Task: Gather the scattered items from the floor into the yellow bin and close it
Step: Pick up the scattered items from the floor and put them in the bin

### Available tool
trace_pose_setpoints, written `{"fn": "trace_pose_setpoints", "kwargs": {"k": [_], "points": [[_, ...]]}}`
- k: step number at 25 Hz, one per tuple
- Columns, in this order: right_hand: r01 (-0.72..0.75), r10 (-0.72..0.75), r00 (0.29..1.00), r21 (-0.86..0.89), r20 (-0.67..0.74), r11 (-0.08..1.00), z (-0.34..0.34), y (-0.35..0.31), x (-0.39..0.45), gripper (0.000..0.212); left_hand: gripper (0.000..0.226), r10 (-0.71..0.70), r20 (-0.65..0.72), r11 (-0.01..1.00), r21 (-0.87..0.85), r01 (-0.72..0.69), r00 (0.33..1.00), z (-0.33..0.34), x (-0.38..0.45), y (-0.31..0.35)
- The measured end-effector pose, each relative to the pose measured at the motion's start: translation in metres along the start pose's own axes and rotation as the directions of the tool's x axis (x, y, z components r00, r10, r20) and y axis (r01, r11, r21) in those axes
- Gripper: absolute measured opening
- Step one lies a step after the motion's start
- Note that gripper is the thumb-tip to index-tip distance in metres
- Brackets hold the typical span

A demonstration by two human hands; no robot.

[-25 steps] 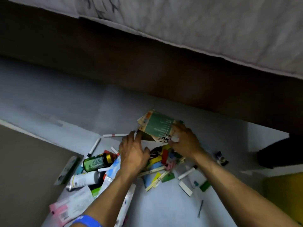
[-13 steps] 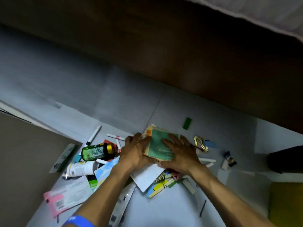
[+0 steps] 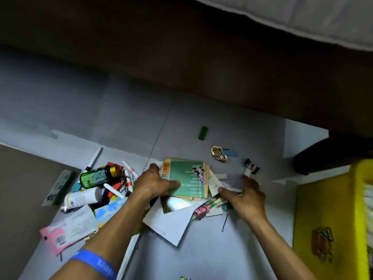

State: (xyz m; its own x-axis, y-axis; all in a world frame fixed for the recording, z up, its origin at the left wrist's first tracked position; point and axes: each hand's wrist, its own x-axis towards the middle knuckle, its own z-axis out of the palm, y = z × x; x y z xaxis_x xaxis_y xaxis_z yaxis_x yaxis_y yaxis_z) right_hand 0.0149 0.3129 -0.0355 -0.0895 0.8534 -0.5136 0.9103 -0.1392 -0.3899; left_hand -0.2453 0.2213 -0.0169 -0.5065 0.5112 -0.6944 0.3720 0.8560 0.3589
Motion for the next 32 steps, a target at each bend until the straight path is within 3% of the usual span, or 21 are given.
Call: {"fn": "trace_pose_setpoints", "kwargs": {"k": [2,4,6,8,10,16,20,26,32], "points": [[-0.024,0.004,0.998,0.343,0.060,0.939,0.015,-0.013,-0.005,0.088,0.067,-0.010,0.025,0.990,-0.139,0.013,1.000,0.021,-0.006,0.006],[-0.051,-0.054,0.990,0.678,0.133,0.733,0.034,-0.034,-0.015,0.069,0.060,0.000,0.048,0.935,-0.355,0.018,0.999,0.038,-0.012,0.010],[-0.169,-0.020,0.977,0.824,0.213,0.541,0.050,-0.047,-0.022,0.064,0.048,-0.001,0.099,0.806,-0.589,0.059,0.995,0.046,-0.021,0.012],[-0.245,0.065,0.968,0.864,0.242,0.440,0.058,-0.051,-0.026,0.055,0.038,-0.002,0.157,0.683,-0.721,0.116,0.988,0.051,-0.030,0.008],[-0.230,0.091,0.973,0.881,0.211,0.414,0.063,-0.046,-0.027,0.044,0.031,-0.006,0.190,0.635,-0.757,0.151,0.982,0.058,-0.040,0.001],[-0.147,0.006,0.988,0.942,0.152,0.301,0.055,-0.032,-0.043,0.037,0.028,0.062,0.148,0.588,-0.805,0.083,0.987,0.061,-0.064,-0.008],[-0.058,-0.039,0.996,0.942,0.075,0.332,0.025,-0.025,-0.068,0.036,0.025,0.130,0.101,0.570,-0.821,0.009,0.986,0.058,-0.104,0.002],[0.064,-0.094,0.995,0.964,-0.041,0.259,-0.079,-0.011,-0.137,0.038,0.024,0.233,0.008,0.559,-0.820,-0.127,0.972,0.039,-0.214,0.058],[0.195,-0.030,0.981,0.953,-0.194,0.231,-0.217,0.069,-0.181,0.037,0.025,0.420,0.063,0.526,-0.830,-0.186,0.905,0.080,-0.316,0.161]]}}
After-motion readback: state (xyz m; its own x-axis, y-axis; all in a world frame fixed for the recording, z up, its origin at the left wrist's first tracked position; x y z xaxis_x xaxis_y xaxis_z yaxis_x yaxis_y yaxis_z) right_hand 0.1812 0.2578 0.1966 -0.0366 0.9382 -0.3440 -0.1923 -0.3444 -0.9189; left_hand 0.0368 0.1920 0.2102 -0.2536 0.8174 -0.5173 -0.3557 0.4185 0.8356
